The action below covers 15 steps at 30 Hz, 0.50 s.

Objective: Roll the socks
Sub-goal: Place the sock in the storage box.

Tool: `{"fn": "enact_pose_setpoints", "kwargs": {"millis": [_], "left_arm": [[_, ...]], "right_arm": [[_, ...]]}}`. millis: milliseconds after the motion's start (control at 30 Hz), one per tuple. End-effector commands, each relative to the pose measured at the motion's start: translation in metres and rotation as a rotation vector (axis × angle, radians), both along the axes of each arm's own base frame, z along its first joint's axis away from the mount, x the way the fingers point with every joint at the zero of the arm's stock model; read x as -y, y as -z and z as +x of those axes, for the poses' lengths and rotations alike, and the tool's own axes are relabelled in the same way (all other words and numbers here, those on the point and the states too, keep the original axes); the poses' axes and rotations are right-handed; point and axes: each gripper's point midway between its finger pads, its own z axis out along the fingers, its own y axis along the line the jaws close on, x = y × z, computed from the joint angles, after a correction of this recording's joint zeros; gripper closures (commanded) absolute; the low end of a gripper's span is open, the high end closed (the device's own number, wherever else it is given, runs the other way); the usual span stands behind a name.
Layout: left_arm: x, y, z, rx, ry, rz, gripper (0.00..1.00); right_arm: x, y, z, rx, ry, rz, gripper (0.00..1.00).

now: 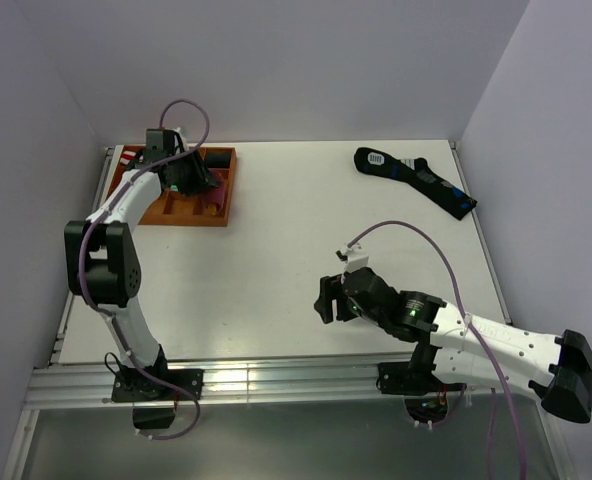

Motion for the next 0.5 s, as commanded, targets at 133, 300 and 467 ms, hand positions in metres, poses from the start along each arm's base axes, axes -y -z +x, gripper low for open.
{"fn": "enact_pose_setpoints", "kwargs": {"millis": [133, 300, 467], "left_arm": [[0.0, -0.008, 0.028, 0.034, 0.12, -0.074, 1.0], [-0.006, 0.008, 0.036, -0.024, 0.138, -0.081, 1.0], [-0.01, 0.025, 0.034, -0.081, 0.14, -0.072, 1.0]], "right_arm": [[-0.004, -0.028, 0.005, 0.057, -0.049, 0.031, 0.26], [-0.005, -0.029, 0.004, 0.057, -0.065, 0.038, 0.25], [-0.007, -0.029, 0.004, 0.054, -0.072, 0.039, 0.26]]}}
